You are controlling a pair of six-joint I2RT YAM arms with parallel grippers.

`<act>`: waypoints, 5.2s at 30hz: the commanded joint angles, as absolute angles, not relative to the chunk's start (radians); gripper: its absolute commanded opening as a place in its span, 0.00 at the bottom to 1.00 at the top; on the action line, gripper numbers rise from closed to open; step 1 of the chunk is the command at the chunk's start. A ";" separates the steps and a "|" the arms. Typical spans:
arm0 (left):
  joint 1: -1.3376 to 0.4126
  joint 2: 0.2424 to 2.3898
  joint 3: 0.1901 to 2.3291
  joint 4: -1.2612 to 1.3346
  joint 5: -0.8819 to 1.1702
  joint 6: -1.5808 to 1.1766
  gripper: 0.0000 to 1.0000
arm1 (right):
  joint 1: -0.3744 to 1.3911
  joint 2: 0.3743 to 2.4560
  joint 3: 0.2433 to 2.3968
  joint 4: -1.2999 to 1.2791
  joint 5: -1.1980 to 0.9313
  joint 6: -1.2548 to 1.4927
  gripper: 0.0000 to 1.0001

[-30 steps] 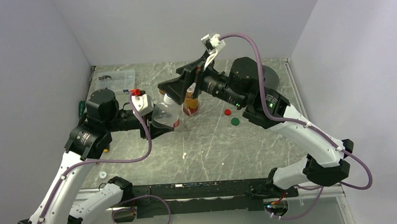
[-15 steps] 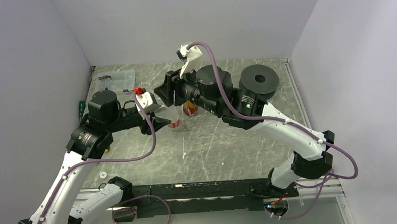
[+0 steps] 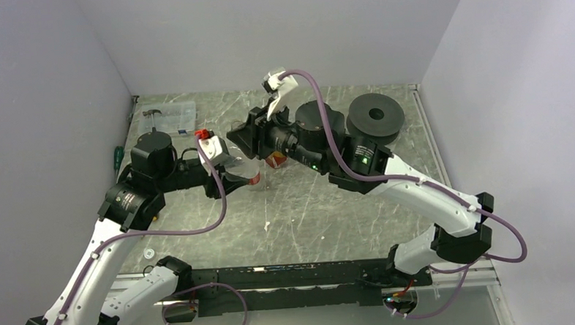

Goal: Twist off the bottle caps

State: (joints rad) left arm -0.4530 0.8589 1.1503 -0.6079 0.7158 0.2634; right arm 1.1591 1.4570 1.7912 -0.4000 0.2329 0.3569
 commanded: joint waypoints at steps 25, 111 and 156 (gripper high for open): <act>-0.449 0.850 1.192 -0.579 0.814 0.181 0.00 | 1.126 1.297 1.715 -0.301 0.174 0.313 0.95; -0.449 0.836 1.149 -0.608 0.746 0.266 0.00 | 1.046 1.443 1.825 -0.367 0.048 0.404 0.34; -0.449 0.876 1.202 -0.481 1.230 -0.059 0.00 | 1.040 1.259 1.657 -0.117 -0.598 0.178 0.08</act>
